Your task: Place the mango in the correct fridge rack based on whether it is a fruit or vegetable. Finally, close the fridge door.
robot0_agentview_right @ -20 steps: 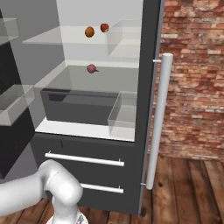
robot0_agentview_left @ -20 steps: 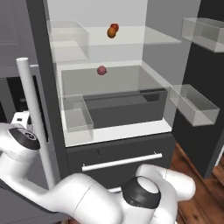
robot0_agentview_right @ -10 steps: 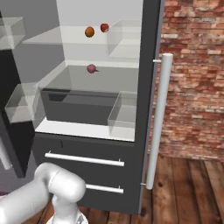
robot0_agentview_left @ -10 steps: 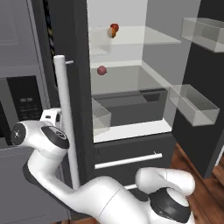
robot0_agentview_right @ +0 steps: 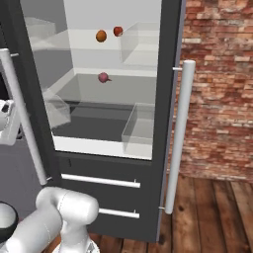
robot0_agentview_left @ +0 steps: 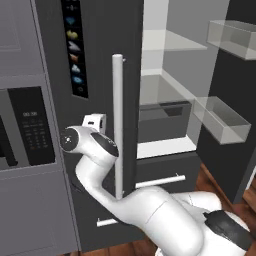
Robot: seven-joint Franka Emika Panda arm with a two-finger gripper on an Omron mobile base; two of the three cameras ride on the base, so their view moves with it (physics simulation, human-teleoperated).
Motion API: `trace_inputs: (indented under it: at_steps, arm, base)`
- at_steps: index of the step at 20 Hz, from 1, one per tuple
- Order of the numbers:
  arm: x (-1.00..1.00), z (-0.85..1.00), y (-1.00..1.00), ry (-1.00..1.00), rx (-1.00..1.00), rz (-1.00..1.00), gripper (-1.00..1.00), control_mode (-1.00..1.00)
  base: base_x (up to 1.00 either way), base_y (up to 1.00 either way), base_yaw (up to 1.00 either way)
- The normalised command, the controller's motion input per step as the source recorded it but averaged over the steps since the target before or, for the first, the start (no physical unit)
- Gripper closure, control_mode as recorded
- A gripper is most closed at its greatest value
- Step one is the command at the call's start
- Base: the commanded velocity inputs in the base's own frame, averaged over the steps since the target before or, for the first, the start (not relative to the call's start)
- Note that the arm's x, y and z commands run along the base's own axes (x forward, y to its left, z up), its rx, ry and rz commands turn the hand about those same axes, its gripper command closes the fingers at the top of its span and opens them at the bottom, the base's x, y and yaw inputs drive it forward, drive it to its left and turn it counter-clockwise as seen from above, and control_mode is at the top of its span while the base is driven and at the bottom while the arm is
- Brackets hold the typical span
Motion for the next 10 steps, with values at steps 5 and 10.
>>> trace_inputs:
  at_steps: [5, 10]
  arm:
    - [0.62, 0.09, -0.52, 0.0, 0.0, 0.0, -1.0, -1.0]
    - [0.64, 0.01, -0.21, 0.0, 0.0, 0.0, -1.0, -1.0]
  base:
    - [0.0, 0.0, 0.0]
    - [0.0, 0.0, 0.0]
